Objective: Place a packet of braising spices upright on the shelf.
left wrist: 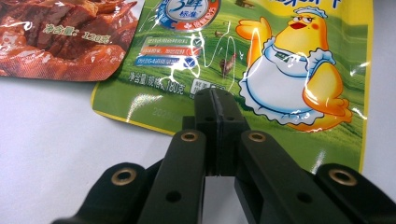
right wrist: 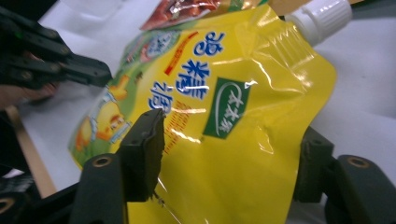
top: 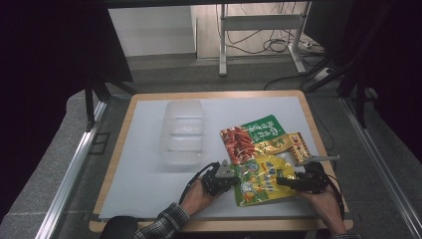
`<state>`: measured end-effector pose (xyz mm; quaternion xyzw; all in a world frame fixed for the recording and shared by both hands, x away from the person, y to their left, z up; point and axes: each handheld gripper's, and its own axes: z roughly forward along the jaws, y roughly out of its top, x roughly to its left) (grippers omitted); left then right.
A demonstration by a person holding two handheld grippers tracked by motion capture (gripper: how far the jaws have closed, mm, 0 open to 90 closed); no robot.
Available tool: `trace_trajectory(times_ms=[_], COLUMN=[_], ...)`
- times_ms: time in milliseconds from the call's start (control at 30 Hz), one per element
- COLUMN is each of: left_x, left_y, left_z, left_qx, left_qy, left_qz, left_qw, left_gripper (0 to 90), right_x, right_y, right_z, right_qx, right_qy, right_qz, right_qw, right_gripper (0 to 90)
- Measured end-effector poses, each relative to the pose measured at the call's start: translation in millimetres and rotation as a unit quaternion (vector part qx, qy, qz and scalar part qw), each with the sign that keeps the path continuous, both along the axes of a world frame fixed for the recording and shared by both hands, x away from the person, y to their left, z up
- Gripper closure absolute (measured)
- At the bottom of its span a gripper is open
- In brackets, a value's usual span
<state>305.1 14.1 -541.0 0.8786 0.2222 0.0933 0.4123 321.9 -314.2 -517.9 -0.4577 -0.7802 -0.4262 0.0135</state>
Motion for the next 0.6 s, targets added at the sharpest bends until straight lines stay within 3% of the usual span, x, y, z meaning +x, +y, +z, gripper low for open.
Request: trace_trajectory(times_ms=[33, 100, 167, 200, 333, 367, 400, 600], left_x=[0.0, 0.2, 0.0, -0.1, 0.2, 0.2, -0.3, -6.8], left_y=[0.0, 0.1, 0.1, 0.0, 0.6, 0.6, 0.8, 0.3], left_z=[0.0, 0.0, 0.0, 0.0, 0.3, 0.3, 0.4, 5.1], left_qx=[0.0, 0.0, 0.0, 0.0, -0.001, -0.001, -0.003, 0.012], left_qy=[0.0, 0.001, 0.0, -0.001, 0.001, 0.001, -0.002, -0.028], left_qz=[0.0, 0.0, 0.0, 0.0, 0.0, 0.0, 0.001, 0.007], left_qw=[1.0, 1.0, 1.0, 1.0, 1.0, 1.0, 1.0, 0.9995], left_gripper=[90.0, 90.0, 90.0, 90.0, 90.0, 90.0, 90.0, 89.9], right_x=[0.0, 2.2, 4.3, 4.6, 1.7, 1.7, 0.1, -4.1], right_y=[0.0, -0.5, 1.6, 3.7, 3.7, 3.7, 3.2, 8.2], right_z=[0.0, -0.1, -3.7, -3.9, 4.7, 4.7, 6.5, 14.1], right_qx=[0.0, -0.003, 0.013, 0.002, -0.003, -0.003, 0.0, -0.015], right_qy=[0.0, 0.005, 0.024, 0.024, 0.001, 0.001, -0.006, -0.028], right_qz=[0.0, -0.002, 0.009, 0.01, 0.009, 0.009, 0.01, 0.011], right_qw=[1.0, 1.0, 0.9996, 0.9997, 1.0, 1.0, 0.9999, 0.9994], right_gripper=[40.2, 49.7, 53.7, 55.2, 72.6, 72.6, 80.4, 86.6])
